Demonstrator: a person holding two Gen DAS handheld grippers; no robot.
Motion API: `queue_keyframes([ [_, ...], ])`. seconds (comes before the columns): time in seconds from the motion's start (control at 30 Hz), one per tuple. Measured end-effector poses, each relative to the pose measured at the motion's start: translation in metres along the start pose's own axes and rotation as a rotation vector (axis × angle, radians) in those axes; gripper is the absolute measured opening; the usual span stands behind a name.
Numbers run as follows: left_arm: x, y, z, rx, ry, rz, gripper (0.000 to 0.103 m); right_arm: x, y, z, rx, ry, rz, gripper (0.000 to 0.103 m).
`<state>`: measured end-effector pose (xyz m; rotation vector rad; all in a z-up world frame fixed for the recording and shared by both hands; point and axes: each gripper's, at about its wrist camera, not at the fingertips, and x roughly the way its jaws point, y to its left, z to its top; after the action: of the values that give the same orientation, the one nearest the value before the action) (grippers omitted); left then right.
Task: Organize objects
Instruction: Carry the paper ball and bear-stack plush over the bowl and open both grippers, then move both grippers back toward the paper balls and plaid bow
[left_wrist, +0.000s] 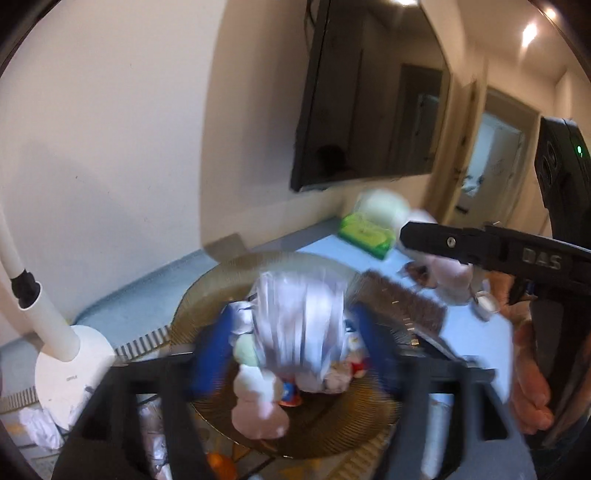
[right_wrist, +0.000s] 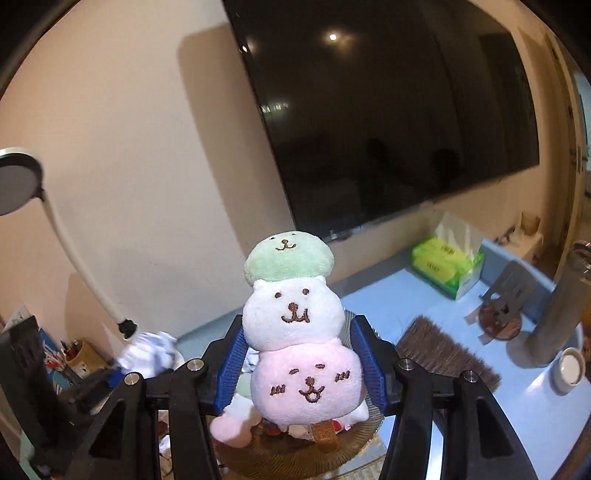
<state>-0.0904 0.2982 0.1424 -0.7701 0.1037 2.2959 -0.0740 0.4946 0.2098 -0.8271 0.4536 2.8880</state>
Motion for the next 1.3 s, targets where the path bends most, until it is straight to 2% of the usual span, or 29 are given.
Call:
queue_keyframes([
  [0.03,0.001,0.000,-0.004,-0.008,-0.003,0.003,0.097,0.011,-0.002,0.000,0.001,0.034,0.001,0.062],
  [0.07,-0.001,0.002,-0.007,-0.009,0.001,-0.002,0.097,0.021,-0.005,-0.003,0.007,0.073,0.015,0.072],
  [0.17,-0.014,0.013,-0.016,-0.024,0.017,-0.022,0.097,0.045,-0.015,-0.011,0.022,0.161,0.045,0.073],
  [0.27,-0.044,0.028,-0.022,-0.058,-0.013,-0.001,0.097,0.044,-0.023,-0.026,0.026,0.189,0.028,0.073],
  [0.37,-0.082,0.045,-0.022,-0.107,-0.068,0.018,0.097,0.025,-0.030,-0.031,0.051,0.176,0.056,0.073],
  [0.5,-0.154,0.075,-0.031,-0.183,-0.141,0.075,0.097,-0.012,-0.018,-0.027,0.049,0.136,0.097,0.073],
  [0.63,-0.233,0.100,-0.041,-0.238,-0.229,0.116,0.097,-0.050,0.019,-0.027,-0.028,0.097,0.171,0.073],
  [0.67,-0.246,0.105,-0.044,-0.249,-0.245,0.135,0.100,-0.059,0.033,-0.029,-0.061,0.088,0.191,0.073],
  [0.77,-0.277,0.126,-0.064,-0.294,-0.265,0.233,0.103,-0.081,0.074,-0.041,-0.157,0.061,0.245,0.073],
  [0.87,-0.277,0.157,-0.099,-0.351,-0.208,0.304,0.103,-0.094,0.106,-0.068,-0.194,-0.003,0.268,0.075],
  [0.9,-0.268,0.172,-0.117,-0.391,-0.172,0.326,0.102,-0.094,0.112,-0.078,-0.199,-0.014,0.265,0.076],
  [0.97,-0.247,0.195,-0.147,-0.455,-0.117,0.350,0.102,-0.089,0.123,-0.104,-0.210,-0.028,0.248,0.085],
  [1.0,-0.236,0.205,-0.162,-0.486,-0.090,0.356,0.102,-0.080,0.128,-0.121,-0.215,-0.023,0.238,0.085],
  [1.1,-0.208,0.224,-0.203,-0.555,-0.036,0.327,0.101,-0.045,0.134,-0.165,-0.233,0.045,0.214,0.085],
  [1.17,-0.194,0.227,-0.217,-0.564,-0.013,0.326,0.101,-0.023,0.136,-0.187,-0.254,0.100,0.196,0.085],
  [1.3,-0.179,0.223,-0.227,-0.533,0.039,0.380,0.101,0.014,0.127,-0.213,-0.250,0.197,0.176,0.085],
])
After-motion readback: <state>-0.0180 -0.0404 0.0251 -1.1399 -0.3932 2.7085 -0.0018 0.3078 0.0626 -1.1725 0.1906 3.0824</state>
